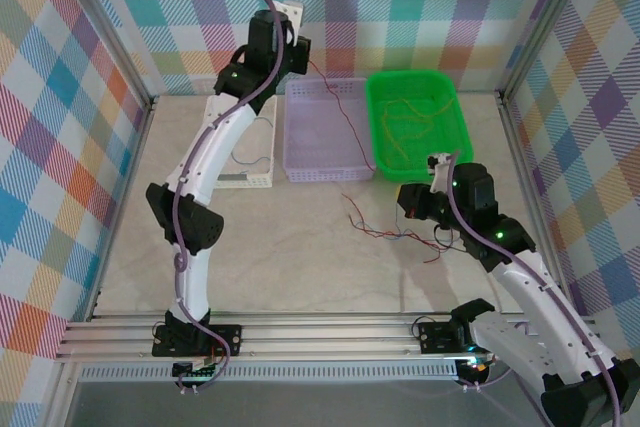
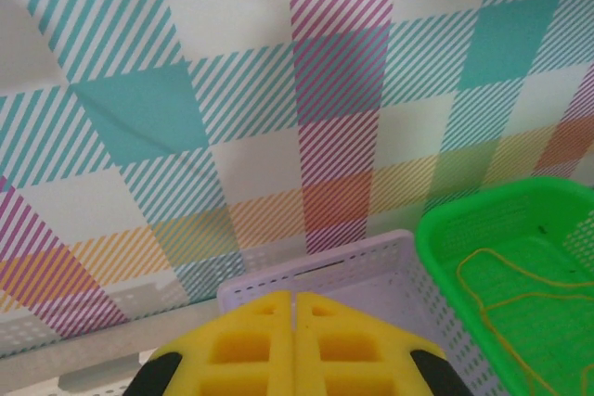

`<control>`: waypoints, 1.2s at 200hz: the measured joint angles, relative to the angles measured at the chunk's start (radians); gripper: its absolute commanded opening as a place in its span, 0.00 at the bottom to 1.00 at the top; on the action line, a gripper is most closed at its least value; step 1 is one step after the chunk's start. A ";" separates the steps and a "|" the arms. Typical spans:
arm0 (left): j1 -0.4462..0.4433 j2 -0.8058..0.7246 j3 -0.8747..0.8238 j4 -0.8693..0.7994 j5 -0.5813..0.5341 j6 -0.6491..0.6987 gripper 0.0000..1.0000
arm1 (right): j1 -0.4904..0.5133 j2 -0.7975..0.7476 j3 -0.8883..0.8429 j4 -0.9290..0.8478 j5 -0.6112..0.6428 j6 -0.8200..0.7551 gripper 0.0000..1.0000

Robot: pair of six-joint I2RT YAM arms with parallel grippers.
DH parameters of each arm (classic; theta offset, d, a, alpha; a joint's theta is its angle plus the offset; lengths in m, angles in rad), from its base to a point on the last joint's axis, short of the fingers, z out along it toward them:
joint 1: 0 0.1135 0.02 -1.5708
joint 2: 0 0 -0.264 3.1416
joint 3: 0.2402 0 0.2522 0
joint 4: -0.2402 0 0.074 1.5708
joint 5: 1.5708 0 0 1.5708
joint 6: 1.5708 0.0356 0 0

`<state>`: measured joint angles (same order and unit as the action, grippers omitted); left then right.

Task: Untangle the cables

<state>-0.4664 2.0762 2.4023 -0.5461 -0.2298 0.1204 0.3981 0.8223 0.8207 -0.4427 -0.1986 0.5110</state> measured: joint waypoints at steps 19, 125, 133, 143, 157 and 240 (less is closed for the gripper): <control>-0.005 0.024 0.000 0.000 -0.016 0.007 0.00 | 0.007 0.000 0.000 -0.004 0.006 -0.004 0.00; -0.103 0.268 -0.002 0.000 -0.152 0.043 0.00 | 0.049 -0.014 -0.029 -0.007 0.007 -0.004 0.00; -0.103 0.283 -0.003 0.000 -0.164 0.047 0.00 | 0.052 -0.015 -0.030 -0.007 0.008 -0.003 0.00; -0.103 0.301 -0.003 0.000 -0.180 0.053 0.00 | 0.055 -0.015 -0.032 -0.006 0.008 -0.003 0.00; -0.103 0.319 -0.007 0.001 -0.200 0.061 0.00 | 0.061 -0.015 -0.039 -0.006 0.008 -0.003 0.00; -0.101 0.426 -0.043 0.038 -0.261 0.083 0.00 | 0.082 -0.014 -0.060 -0.006 0.014 0.001 0.00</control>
<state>-0.5671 2.5023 2.3592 -0.5083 -0.4904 0.2031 0.4797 0.8078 0.7605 -0.4492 -0.1841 0.5117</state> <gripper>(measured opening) 0.042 0.070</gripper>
